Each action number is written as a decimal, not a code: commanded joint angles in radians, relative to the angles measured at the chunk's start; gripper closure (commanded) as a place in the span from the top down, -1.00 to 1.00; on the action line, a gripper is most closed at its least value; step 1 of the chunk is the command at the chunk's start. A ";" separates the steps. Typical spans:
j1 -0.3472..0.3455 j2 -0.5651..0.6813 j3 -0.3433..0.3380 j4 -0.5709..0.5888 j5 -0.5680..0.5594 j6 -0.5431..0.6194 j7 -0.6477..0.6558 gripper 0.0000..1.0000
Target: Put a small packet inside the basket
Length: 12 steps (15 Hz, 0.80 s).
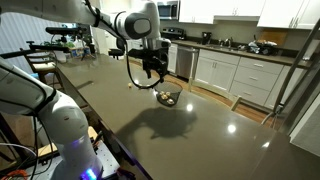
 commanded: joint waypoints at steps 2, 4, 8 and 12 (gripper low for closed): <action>0.057 0.025 0.047 0.023 0.023 -0.030 -0.069 1.00; 0.091 0.031 0.075 0.023 0.025 -0.031 -0.080 1.00; 0.172 0.050 0.115 0.015 0.050 0.003 -0.140 1.00; 0.248 0.093 0.111 0.025 0.148 0.027 -0.245 1.00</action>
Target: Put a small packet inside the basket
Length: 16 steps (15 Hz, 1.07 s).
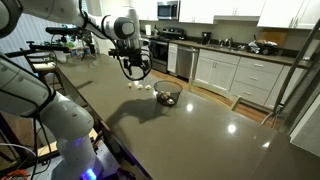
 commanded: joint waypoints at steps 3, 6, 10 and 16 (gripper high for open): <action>0.051 0.114 -0.001 0.055 0.102 -0.037 -0.152 1.00; 0.052 0.177 0.015 0.078 0.094 -0.059 -0.186 1.00; 0.049 0.254 0.068 0.106 0.054 -0.043 -0.170 1.00; 0.047 0.309 0.137 0.137 -0.008 0.048 -0.130 1.00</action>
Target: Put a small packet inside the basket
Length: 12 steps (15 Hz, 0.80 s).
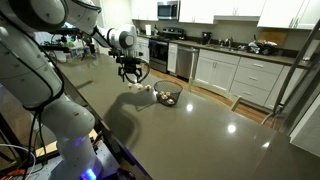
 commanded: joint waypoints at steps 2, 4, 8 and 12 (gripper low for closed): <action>-0.011 0.034 0.037 0.031 -0.072 0.093 0.042 1.00; -0.016 0.045 0.040 0.035 -0.098 0.134 0.058 1.00; -0.035 0.103 0.030 0.083 -0.126 0.131 0.084 1.00; -0.055 0.196 0.026 0.157 -0.146 0.098 0.096 1.00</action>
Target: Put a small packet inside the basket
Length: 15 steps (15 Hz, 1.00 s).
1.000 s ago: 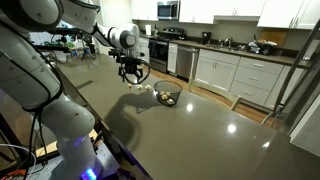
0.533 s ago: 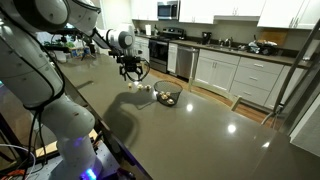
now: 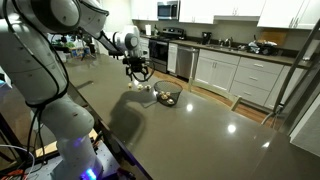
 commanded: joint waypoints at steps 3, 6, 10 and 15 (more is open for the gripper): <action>-0.033 0.143 -0.006 0.127 -0.035 -0.031 0.024 1.00; -0.038 0.189 -0.009 0.173 -0.032 -0.027 0.022 1.00; -0.038 0.234 -0.005 0.231 -0.024 -0.021 0.021 1.00; -0.031 0.289 0.000 0.292 -0.032 -0.012 0.033 1.00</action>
